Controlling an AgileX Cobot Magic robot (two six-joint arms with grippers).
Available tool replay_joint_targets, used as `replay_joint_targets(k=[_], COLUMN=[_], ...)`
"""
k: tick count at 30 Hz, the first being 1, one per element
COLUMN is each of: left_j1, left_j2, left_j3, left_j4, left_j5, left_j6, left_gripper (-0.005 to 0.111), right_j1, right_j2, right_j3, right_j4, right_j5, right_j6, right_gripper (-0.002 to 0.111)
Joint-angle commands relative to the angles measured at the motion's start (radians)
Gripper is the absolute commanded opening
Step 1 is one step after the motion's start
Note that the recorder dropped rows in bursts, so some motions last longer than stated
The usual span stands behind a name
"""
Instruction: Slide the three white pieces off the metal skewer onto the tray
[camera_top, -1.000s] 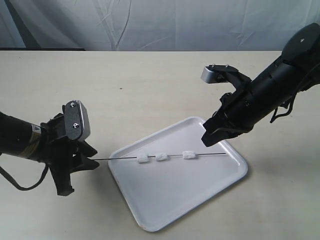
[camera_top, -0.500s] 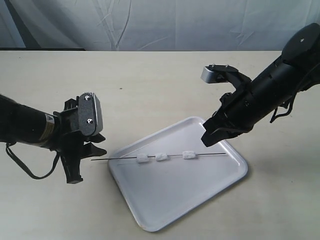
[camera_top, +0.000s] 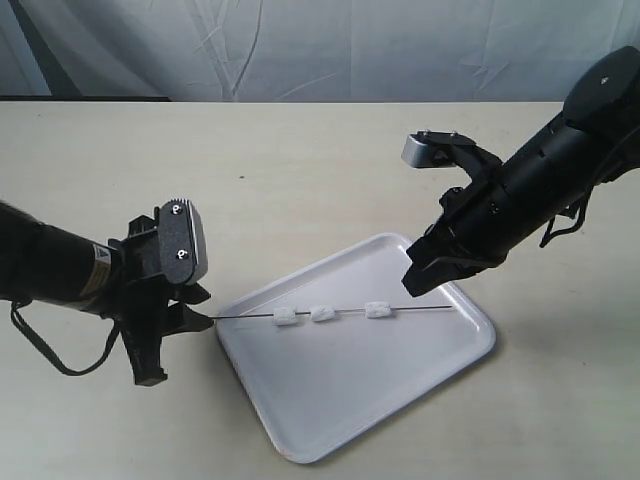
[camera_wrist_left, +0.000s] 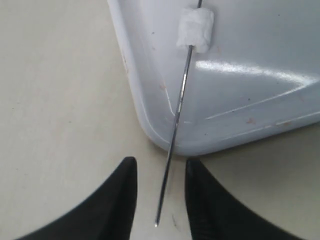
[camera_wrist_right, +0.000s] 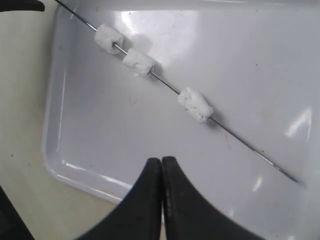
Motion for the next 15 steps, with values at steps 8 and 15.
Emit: replay_joint_targets(k=[8, 15], left_j1=[-0.006, -0.006], left_j2=[0.005, 0.012], left_j3=[0.014, 0.014], left_j4=[-0.005, -0.005], left_j5=[0.006, 0.008], left_j6=[0.001, 0.001], left_gripper=[0.033, 0.033], right_j1=[0.0, 0.0], right_j2=[0.001, 0.001], right_j3=[-0.003, -0.003], right_j4=[0.007, 0.007], right_j5=[0.003, 0.003], right_j6=[-0.009, -0.009], right_gripper=[0.0, 0.0])
